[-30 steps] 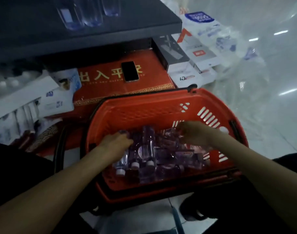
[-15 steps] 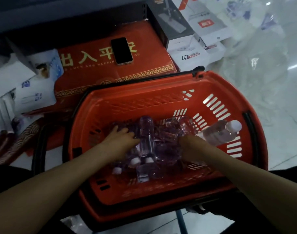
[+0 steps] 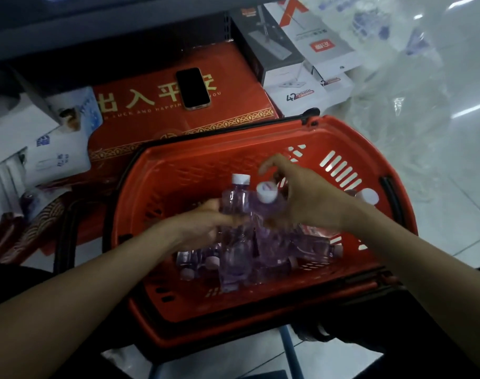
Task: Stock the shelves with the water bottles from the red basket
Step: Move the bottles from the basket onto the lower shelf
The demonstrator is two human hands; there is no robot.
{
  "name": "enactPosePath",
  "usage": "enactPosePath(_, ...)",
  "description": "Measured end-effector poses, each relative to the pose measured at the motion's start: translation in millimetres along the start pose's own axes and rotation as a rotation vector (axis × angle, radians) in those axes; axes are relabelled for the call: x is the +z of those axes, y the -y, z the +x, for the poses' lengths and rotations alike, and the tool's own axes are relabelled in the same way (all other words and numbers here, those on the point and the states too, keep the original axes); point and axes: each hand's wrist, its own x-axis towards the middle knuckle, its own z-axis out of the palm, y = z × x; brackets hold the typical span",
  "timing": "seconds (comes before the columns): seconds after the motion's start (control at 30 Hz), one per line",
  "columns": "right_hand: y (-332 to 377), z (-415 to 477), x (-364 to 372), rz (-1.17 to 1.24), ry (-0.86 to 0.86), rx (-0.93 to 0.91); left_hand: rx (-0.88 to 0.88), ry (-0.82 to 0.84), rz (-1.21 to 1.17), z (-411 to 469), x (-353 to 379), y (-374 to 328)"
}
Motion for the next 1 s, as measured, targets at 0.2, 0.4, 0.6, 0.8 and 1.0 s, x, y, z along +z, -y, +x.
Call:
enactPosePath(0.2,-16.9,2.4,0.4,0.882,-0.249,0.126,0.022,0.006,-0.204,-13.0,17.5,-19.0)
enactPosePath(0.4,-13.0,8.1,5.4,1.034,-0.231,0.292,-0.01,0.114,-0.35,-21.8,37.4,-34.0)
enactPosePath(0.6,-15.2,5.8,8.6,0.862,0.039,0.397,0.029,-0.051,-0.147,-30.8,33.8,-30.6)
enactPosePath(0.8,-6.5,-4.1,14.3,0.838,0.152,0.445,-0.007,-0.151,-0.155,-37.6,40.6,-34.0)
enactPosePath(1.0,-0.1,-3.6,12.6,0.88,-0.011,0.506,-0.024,-0.139,-0.428,-41.9,35.0,-44.5)
